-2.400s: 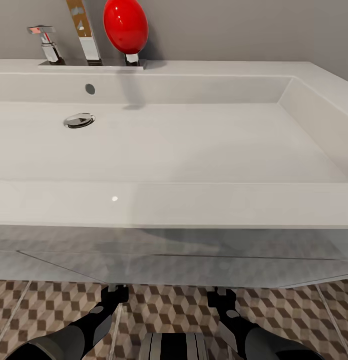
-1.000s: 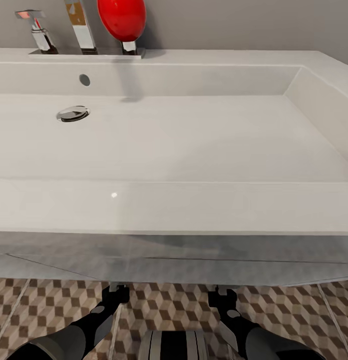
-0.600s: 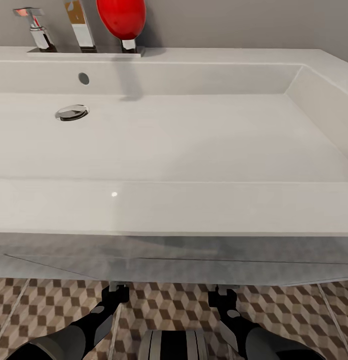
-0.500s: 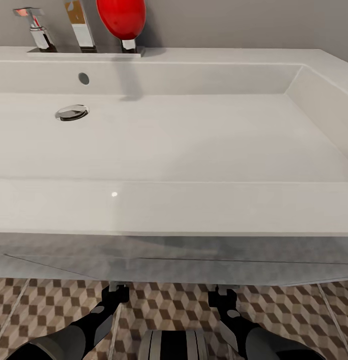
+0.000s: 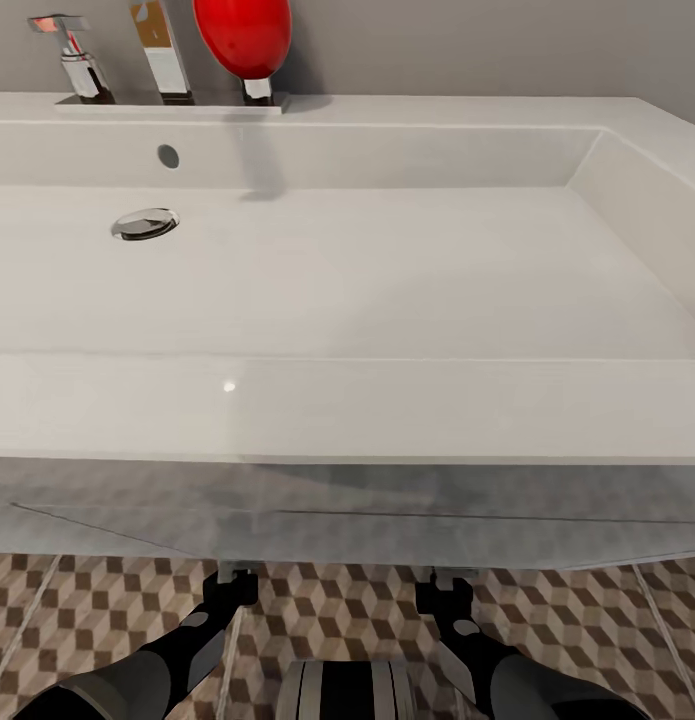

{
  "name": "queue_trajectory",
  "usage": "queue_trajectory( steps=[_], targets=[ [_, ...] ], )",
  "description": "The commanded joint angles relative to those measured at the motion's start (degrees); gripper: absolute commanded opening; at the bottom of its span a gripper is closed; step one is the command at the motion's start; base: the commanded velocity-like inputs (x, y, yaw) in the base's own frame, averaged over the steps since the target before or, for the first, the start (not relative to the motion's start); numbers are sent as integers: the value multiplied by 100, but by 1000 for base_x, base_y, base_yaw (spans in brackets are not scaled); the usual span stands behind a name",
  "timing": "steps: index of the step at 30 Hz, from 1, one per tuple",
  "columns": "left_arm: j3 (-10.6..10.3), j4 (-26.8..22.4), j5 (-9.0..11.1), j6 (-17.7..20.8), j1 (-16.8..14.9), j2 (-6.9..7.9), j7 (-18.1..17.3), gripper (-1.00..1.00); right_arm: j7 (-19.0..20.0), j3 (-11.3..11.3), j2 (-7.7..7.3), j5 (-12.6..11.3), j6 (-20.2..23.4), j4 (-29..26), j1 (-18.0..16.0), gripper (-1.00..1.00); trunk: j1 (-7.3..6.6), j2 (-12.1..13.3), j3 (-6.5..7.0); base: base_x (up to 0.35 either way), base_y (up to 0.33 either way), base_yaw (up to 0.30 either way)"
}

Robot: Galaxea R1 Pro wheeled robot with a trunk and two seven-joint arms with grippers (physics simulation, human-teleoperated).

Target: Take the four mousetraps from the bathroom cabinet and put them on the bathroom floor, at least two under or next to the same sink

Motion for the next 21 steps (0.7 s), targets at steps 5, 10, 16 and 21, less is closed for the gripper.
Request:
queue_trajectory(
  steps=[5, 10, 16, 21],
  targets=[
    [-48, 6, 35, -28, -3, 5, 13, -100, -31, 11, 2, 22, -11, 5, -3, -100, -2, -1, -3, -63, 0, 0],
    [-48, 6, 37, -33, -3, 6, 13, -100, -31, 16, 2, 22, -8, 4, -4, -100, -2, -1, -3, -14, 0, 0],
    [-48, 6, 37, -40, -3, 7, 13, -100, -31, 28, 7, 27, 3, 2, -3, -100, -2, -1, -3, -3, 0, 0],
    [-48, 6, 32, -38, -3, 7, 13, -100, -31, 36, 9, 34, 12, 1, -2, -100, -2, -1, -3, 0, 0, 0]
  ],
)
